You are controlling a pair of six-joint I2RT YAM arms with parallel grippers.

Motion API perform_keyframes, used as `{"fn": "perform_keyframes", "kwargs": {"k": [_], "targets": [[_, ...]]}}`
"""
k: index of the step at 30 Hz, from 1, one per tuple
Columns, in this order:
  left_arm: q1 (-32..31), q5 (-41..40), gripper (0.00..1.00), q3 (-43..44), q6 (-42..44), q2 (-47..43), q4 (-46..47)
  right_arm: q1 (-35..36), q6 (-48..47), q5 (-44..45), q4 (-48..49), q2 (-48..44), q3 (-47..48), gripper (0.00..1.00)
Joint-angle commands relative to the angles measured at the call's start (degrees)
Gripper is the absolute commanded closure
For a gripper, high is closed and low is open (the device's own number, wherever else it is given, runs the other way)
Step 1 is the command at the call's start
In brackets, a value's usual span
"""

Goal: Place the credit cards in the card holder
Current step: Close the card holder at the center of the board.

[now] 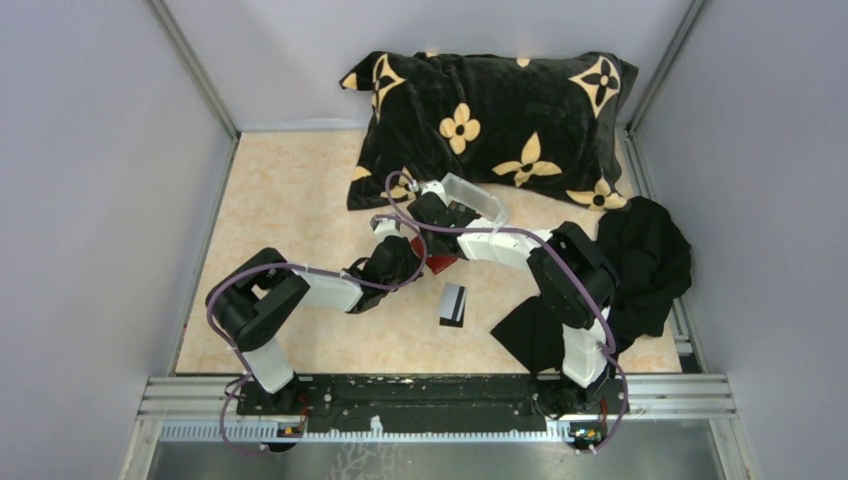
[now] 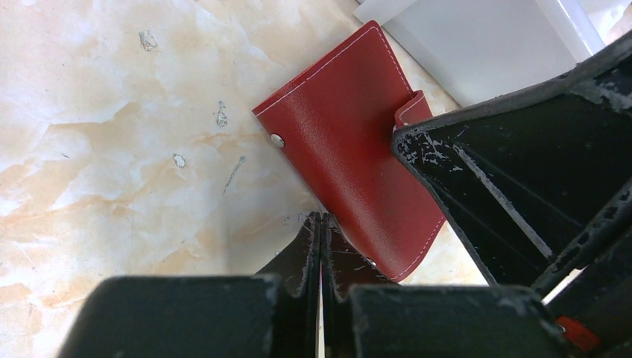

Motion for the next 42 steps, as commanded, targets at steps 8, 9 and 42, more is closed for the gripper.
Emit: {"fn": "perform_keyframes", "kwargs": {"k": [8,9,42], "targets": [[-0.3,1.3,1.00,-0.7,0.5,1.7,-4.3,-1.5,1.0,-1.5,0.4,1.5,2.5,0.99],[-0.3,1.3,1.00,-0.6,0.6,1.8,-4.3,-1.6,1.1,-1.7,0.3,1.6,2.5,0.99],[-0.3,1.5,1.00,-0.3,0.6,2.6,-4.2,-3.0,0.5,-4.6,2.0,-0.8,2.2,0.99]]}}
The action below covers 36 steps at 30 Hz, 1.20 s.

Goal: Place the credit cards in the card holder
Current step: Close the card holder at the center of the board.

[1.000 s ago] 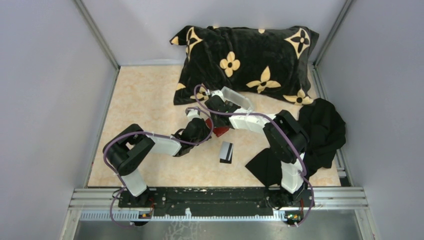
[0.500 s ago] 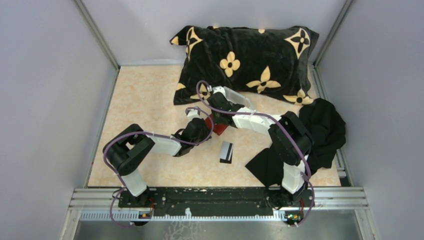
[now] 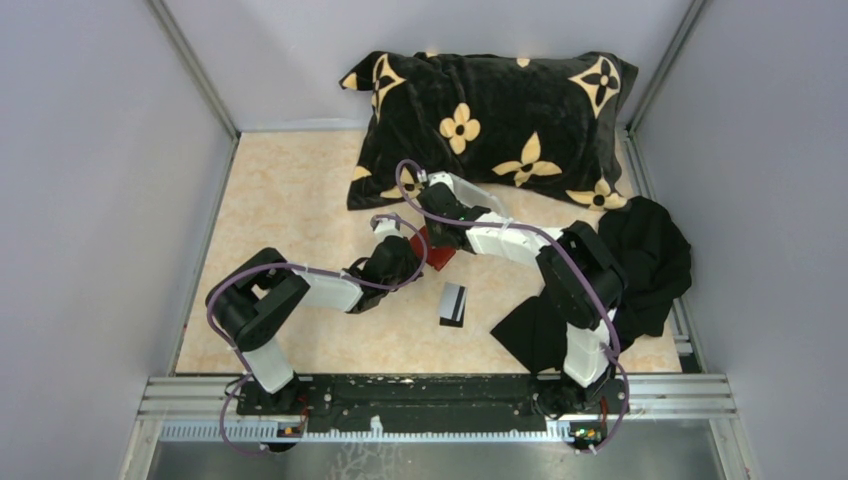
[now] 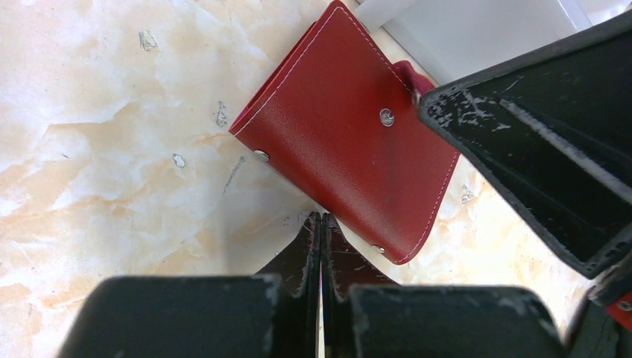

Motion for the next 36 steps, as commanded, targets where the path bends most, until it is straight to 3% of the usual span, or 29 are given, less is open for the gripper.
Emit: {"fn": "perform_keyframes", "kwargs": {"k": [1,36], "targets": [[-0.3,1.2,1.00,-0.3,0.5,2.5,-4.3,-0.3,0.0,-1.6,0.6,1.8,2.7,0.99],[-0.3,1.4,1.00,0.1,0.7,3.0,-4.6,0.2,-0.6,-1.8,1.6,0.2,3.1,1.00]]}}
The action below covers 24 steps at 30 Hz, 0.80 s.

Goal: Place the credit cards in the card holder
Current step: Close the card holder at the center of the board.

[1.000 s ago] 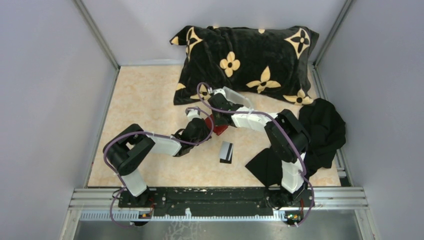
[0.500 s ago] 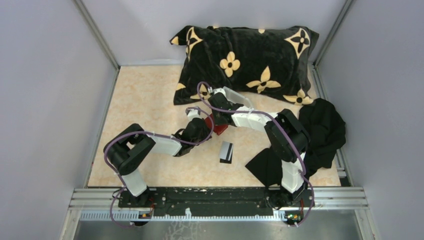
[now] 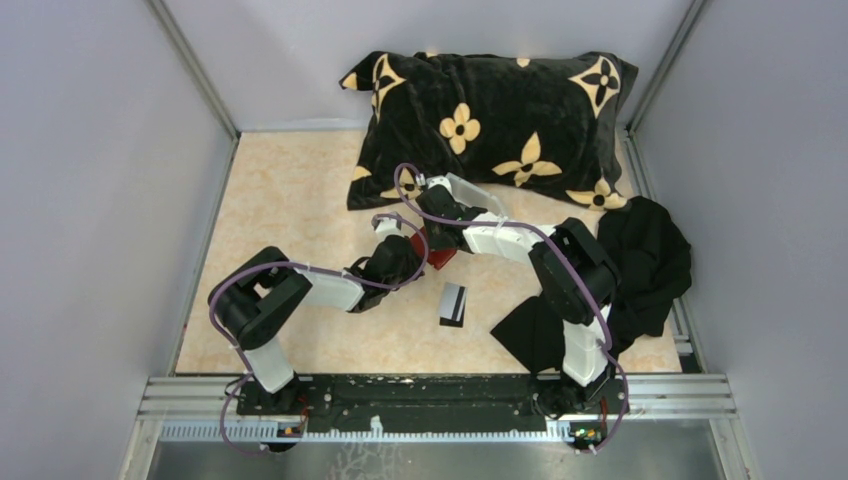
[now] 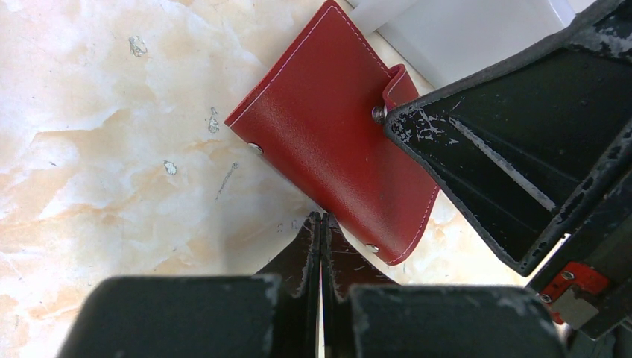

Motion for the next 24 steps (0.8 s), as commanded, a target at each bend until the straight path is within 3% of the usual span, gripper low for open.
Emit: {"fn": "perform_keyframes", "kwargs": {"k": [1,24], "targets": [[-0.3,1.3,1.00,-0.4,0.7,2.2,-5.3,0.4,-0.5,0.1,1.5,-2.5,2.7,0.99],[-0.3,1.0,1.00,-0.6,0.7,1.7,-5.2,1.2,-0.7,-1.5,-0.2,0.8,4.5,0.99]]}}
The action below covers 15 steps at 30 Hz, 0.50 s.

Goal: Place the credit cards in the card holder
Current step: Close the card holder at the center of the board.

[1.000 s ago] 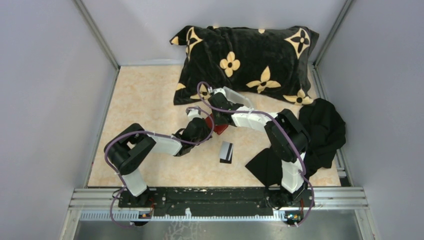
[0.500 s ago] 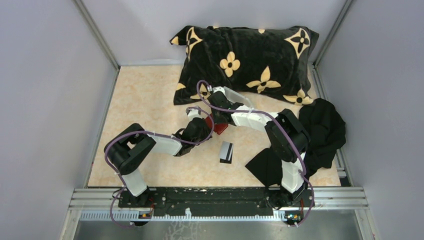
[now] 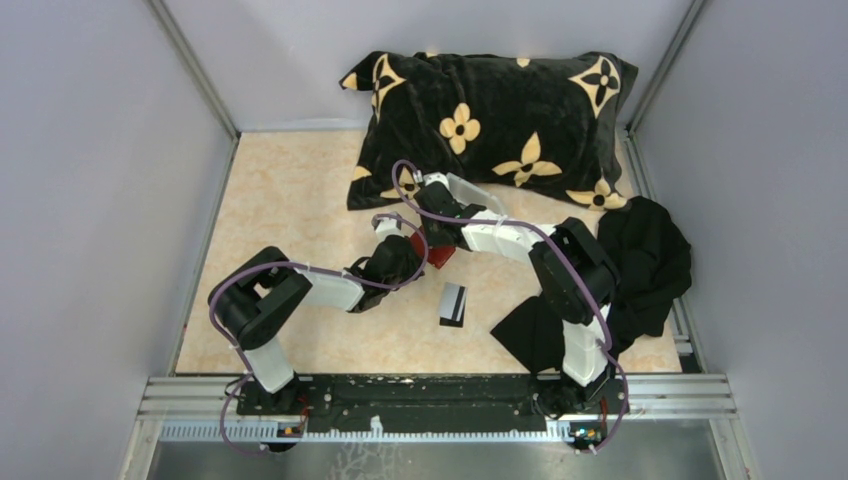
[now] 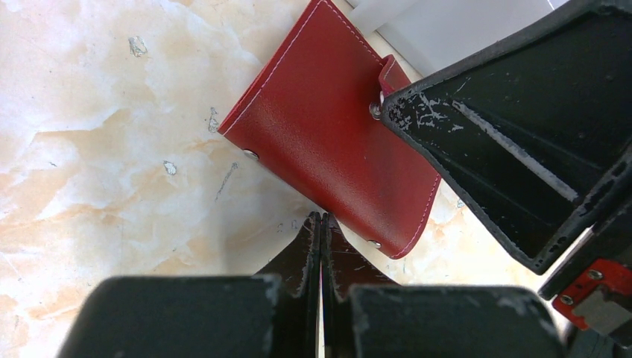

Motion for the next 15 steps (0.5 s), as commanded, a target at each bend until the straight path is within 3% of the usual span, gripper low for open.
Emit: {"fn": "perform_keyframes", "kwargs": {"k": [1,15], "targets": [[-0.3,1.0,1.00,-0.6,0.7,1.7,-5.3,1.1,-0.3,-0.9,0.1,0.9,2.8,0.99],[-0.3,0.9,1.00,-0.9,0.5,1.8,-5.1,1.2,0.2,-1.6,-2.5,4.8,4.9,0.99]]}}
